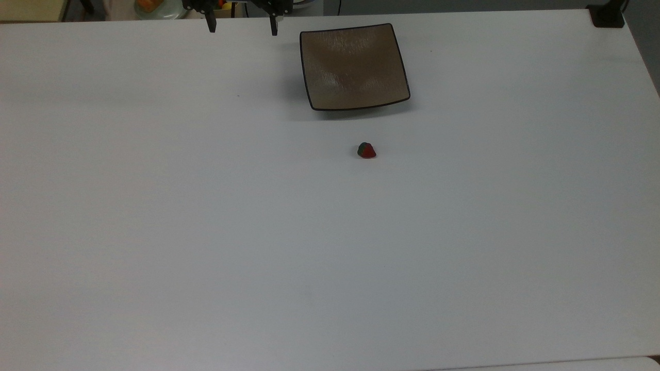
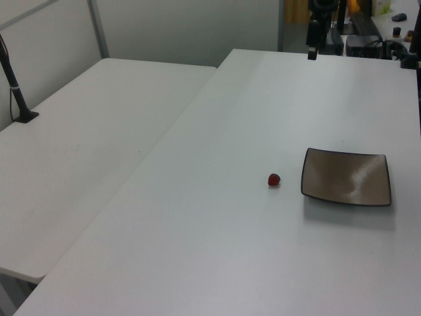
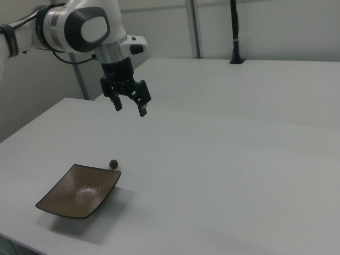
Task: Strawberries on a ceramic plate
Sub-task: 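Move the open gripper over the red strawberry and lower it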
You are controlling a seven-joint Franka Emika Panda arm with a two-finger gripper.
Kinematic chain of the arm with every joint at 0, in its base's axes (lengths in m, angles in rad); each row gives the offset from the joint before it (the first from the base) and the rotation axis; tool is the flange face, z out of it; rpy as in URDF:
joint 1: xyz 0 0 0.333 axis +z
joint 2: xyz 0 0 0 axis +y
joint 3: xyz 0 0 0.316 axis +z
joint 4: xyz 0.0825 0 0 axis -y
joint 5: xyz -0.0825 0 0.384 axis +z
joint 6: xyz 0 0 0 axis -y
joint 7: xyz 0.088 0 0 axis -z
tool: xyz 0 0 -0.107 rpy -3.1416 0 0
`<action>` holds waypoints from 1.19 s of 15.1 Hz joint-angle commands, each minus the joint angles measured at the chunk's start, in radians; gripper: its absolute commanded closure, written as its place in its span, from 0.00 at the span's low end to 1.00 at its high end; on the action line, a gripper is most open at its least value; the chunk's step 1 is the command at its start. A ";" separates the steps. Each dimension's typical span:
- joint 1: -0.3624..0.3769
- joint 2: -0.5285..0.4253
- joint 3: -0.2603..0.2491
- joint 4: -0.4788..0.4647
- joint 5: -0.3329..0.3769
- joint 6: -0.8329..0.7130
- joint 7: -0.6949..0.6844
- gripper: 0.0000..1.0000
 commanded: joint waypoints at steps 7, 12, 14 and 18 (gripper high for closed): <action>0.024 0.051 -0.018 0.020 0.024 -0.007 -0.026 0.00; 0.066 0.122 -0.007 0.023 0.020 0.027 -0.025 0.00; 0.089 0.151 -0.001 0.022 0.019 0.079 -0.022 0.00; 0.112 0.212 0.022 0.017 0.014 0.153 -0.020 0.00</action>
